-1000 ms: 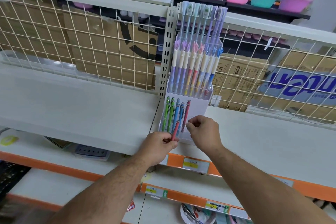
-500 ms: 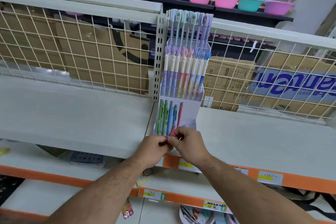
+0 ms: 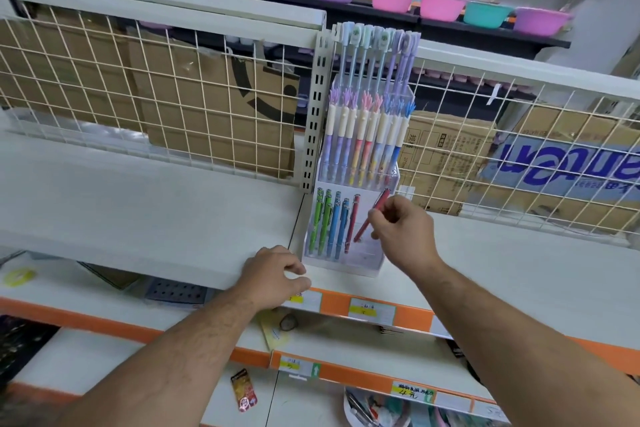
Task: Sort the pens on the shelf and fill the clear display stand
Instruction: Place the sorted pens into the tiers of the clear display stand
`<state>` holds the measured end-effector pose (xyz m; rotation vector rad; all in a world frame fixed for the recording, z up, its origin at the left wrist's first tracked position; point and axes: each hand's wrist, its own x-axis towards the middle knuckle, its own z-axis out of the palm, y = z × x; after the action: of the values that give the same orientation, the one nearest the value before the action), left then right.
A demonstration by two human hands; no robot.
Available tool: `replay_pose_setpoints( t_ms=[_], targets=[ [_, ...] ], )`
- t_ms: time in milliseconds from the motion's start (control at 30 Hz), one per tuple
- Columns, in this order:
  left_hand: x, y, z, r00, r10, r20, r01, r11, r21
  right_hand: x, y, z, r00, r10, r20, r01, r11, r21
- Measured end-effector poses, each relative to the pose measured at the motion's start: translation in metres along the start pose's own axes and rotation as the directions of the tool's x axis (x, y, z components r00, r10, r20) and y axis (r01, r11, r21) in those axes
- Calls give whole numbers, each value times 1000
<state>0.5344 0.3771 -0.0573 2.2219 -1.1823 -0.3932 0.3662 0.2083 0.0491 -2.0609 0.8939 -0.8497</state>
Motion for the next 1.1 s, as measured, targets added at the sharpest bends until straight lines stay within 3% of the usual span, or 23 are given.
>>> replay_pose_setpoints(
  t_ms=[733,1100],
  targets=[
    [0,-2,-1,999,-14,45,14,1000,8,0,8,30,986,5,167,45,955,-293],
    [-2,2,-3,999,-13,37,13,1000,18,-1,17,35,987,86,137,-52,971,-234]
  ],
)
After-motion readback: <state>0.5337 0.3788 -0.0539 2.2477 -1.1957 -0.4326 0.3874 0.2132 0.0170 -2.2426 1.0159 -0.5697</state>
